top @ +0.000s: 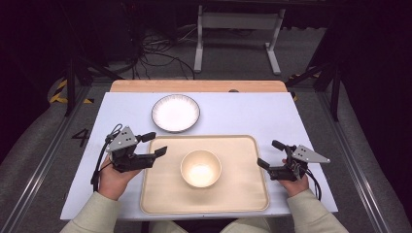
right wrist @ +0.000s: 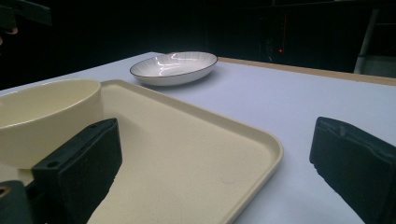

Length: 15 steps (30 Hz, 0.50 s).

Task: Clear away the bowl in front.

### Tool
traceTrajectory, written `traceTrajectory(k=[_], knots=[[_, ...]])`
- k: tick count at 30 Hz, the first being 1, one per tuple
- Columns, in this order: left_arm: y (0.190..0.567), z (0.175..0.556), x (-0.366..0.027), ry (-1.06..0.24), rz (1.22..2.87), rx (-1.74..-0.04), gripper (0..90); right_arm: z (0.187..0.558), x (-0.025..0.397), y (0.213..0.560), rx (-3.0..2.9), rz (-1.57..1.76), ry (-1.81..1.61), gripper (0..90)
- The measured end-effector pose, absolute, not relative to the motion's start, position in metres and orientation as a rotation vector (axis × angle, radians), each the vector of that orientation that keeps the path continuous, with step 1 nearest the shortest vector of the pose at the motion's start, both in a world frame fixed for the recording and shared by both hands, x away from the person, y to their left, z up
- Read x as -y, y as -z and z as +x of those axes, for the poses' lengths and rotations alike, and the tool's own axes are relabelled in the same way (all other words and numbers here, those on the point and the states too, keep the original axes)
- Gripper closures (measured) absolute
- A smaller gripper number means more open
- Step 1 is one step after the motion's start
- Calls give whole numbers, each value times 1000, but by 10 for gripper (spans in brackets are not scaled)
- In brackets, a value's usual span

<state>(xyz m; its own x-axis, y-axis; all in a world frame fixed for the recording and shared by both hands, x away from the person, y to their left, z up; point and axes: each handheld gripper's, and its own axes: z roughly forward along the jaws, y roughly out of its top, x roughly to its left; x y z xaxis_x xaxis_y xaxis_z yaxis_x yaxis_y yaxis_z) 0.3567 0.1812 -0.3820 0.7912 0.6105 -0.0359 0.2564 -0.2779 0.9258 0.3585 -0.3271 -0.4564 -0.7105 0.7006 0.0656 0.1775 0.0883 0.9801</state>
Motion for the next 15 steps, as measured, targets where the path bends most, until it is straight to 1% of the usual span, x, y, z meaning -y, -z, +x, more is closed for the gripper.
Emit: traceTrajectory(k=[4, 6, 8, 11, 15], knots=[[389, 356, -189, -409, 1819, -649, 336, 358, 327, 456, -1950, 861, -1659, 24], [393, 357, -195, -392, 1776, -655, 332, 358, 327, 456, -1947, 863, -1659, 21], [399, 357, -199, -395, 1746, -656, 316, 358, 327, 456, -1947, 863, -1658, 17], [405, 356, -202, -441, 1743, -637, 301, 358, 327, 456, -1945, 862, -1657, 15], [412, 354, -205, -449, 1729, -633, 287, 358, 327, 456, -1940, 861, -1657, 11]])
